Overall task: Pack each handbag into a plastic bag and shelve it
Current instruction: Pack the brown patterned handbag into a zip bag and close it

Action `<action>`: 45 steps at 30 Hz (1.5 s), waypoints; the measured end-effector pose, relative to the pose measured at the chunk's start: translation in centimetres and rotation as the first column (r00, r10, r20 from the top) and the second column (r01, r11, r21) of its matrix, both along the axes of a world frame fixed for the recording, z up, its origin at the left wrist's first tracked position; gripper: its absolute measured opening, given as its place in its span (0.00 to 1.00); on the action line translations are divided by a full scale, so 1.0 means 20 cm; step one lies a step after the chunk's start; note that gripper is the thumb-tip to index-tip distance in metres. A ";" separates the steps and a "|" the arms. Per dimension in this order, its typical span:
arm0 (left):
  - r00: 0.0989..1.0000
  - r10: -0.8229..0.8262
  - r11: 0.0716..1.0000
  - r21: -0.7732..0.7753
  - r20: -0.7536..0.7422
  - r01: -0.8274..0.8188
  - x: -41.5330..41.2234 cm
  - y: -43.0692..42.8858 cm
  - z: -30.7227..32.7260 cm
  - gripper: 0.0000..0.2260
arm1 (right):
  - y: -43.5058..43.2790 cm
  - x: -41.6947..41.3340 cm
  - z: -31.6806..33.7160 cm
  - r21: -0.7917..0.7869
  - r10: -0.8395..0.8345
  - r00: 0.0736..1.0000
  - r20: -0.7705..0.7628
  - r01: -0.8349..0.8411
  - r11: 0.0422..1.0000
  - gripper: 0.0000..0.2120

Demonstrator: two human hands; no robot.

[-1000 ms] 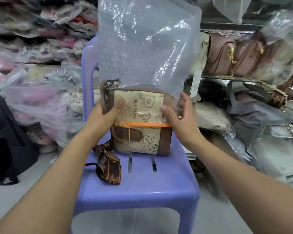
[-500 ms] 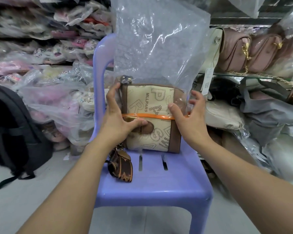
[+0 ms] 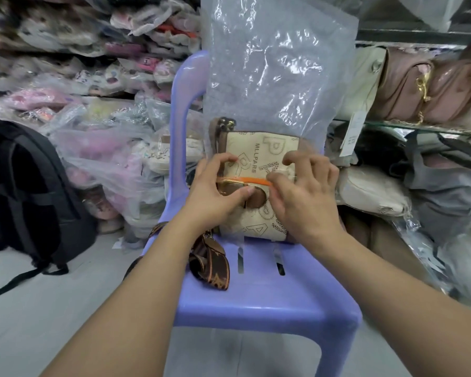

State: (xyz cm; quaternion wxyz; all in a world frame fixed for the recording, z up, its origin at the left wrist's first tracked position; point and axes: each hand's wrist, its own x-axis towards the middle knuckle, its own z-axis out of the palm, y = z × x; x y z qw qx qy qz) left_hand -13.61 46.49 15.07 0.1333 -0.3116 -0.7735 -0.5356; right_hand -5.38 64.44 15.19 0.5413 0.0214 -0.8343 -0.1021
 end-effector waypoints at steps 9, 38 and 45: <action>0.999 -0.027 0.998 0.054 0.031 0.025 -0.03 0.01 0.01 0.19 | -0.12 -0.05 0.05 -0.378 0.061 0.998 0.015 -0.051 0.924 0.11; 0.973 0.112 0.993 0.002 0.201 -0.115 -0.04 0.00 -0.02 0.19 | 0.04 0.08 0.00 -0.504 0.221 0.971 -0.092 -0.237 0.830 0.19; 0.959 0.042 0.969 -0.245 0.281 0.029 -0.10 -0.10 -0.04 0.36 | 0.12 0.06 -0.09 -0.901 0.474 0.879 0.050 -0.165 0.401 0.53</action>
